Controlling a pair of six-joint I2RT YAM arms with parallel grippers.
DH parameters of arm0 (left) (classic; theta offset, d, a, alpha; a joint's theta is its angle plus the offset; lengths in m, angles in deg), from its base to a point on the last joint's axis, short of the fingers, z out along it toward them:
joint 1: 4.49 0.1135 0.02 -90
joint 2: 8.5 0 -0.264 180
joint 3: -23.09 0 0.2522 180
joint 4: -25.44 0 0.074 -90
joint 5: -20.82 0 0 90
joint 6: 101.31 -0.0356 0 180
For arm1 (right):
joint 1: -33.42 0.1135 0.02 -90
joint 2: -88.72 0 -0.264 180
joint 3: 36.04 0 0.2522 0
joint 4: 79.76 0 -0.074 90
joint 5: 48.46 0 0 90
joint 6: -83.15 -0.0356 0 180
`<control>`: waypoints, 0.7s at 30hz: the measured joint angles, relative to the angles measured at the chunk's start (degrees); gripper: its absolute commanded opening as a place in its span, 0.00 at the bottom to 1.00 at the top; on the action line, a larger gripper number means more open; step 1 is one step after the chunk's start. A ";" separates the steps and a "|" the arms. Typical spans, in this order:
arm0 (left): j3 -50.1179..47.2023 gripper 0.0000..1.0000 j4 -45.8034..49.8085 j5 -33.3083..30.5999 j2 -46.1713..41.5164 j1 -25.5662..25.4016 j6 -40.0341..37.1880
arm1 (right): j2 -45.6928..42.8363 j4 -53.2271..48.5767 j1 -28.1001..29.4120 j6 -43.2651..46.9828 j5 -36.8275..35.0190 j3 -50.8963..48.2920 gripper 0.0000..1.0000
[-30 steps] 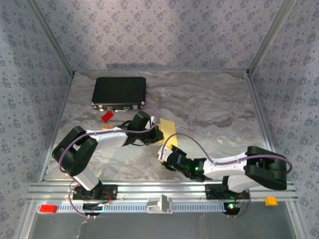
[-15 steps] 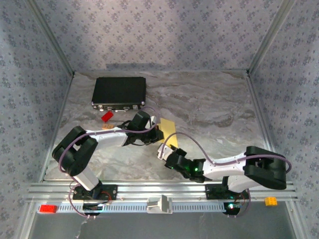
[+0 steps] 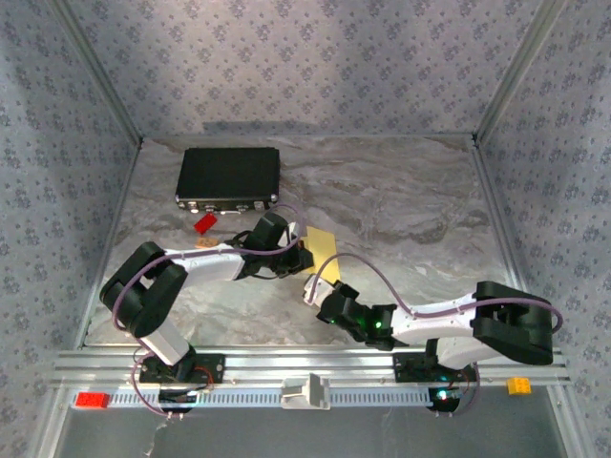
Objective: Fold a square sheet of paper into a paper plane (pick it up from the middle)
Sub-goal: Third fold the triangle at the center of the table.
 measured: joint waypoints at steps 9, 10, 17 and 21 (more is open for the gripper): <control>0.00 0.34 1.22 -0.52 -0.02 0.00 -0.63 | -0.76 -2.38 -1.09 -1.86 1.79 0.02 0.00; 0.00 0.39 1.79 -0.90 -0.07 0.00 -0.79 | -0.87 -2.97 -1.44 -2.23 2.40 0.07 0.00; -0.11 0.52 8.20 -5.49 -5.40 0.15 -2.60 | -1.25 -7.15 -3.87 -4.04 8.28 1.70 0.00; -0.11 0.53 11.56 -8.72 -9.88 0.46 -3.74 | -1.81 -9.16 -6.05 -5.55 12.68 2.62 0.00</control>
